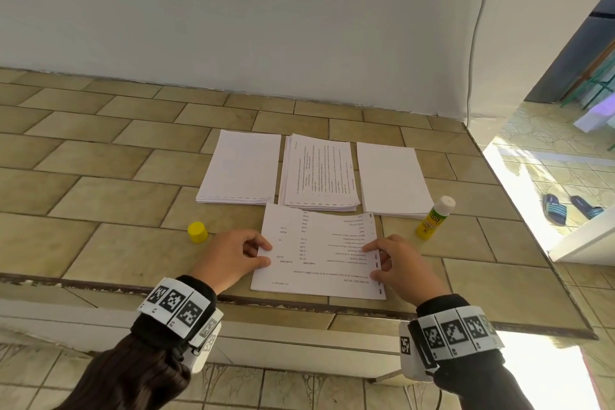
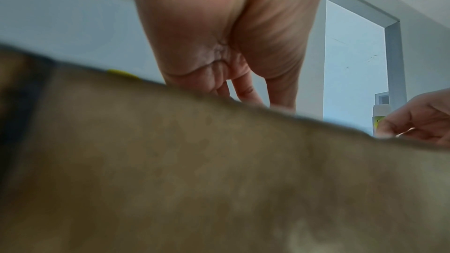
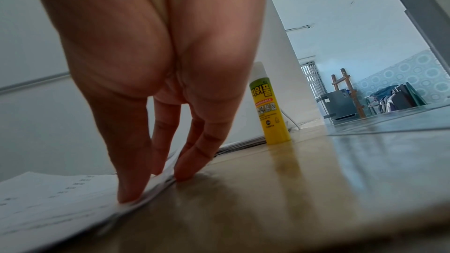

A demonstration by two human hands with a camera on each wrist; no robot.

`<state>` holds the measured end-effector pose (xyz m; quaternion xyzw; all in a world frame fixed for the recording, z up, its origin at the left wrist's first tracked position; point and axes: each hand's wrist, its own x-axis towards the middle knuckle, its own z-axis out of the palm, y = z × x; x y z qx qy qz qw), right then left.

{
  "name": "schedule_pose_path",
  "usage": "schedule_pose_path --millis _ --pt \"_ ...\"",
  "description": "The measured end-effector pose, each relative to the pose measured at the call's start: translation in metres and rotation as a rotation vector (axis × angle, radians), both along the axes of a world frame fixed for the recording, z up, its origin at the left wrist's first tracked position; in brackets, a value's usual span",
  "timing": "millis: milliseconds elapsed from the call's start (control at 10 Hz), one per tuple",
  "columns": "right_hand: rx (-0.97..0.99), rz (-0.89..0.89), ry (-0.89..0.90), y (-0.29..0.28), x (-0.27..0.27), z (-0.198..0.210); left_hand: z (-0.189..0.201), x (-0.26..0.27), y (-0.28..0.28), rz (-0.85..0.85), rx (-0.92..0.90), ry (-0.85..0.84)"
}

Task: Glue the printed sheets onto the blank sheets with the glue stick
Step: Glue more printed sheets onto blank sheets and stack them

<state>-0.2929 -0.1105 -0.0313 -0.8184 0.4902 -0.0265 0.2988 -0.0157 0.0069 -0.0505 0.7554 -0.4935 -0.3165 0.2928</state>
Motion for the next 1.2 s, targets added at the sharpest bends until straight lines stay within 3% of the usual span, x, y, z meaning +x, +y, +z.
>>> schedule_pose_path --millis 200,400,600,800,900,1100,1200 --pt "0.002 -0.002 0.02 0.0 0.001 0.0 0.002 -0.001 0.0 -0.002 0.004 -0.013" --pt "-0.089 0.004 0.173 0.007 0.007 -0.004 0.003 -0.004 0.001 -0.07 0.012 -0.332" --pt "-0.185 0.028 0.266 0.016 0.011 0.0 0.003 -0.013 -0.007 -0.18 0.004 -0.465" --pt "-0.336 0.039 0.407 0.026 0.023 0.008 -0.024 -0.033 -0.019 -0.273 0.168 -0.745" --pt "-0.338 0.045 0.357 0.034 0.041 0.008 -0.033 -0.032 -0.02 -0.249 0.159 -0.725" --pt "-0.244 0.292 0.162 0.057 0.095 -0.02 -0.032 -0.036 -0.019 -0.246 0.161 -0.775" --pt "-0.237 0.306 0.138 0.047 0.108 -0.034 -0.037 -0.034 -0.02 -0.262 0.155 -0.8"
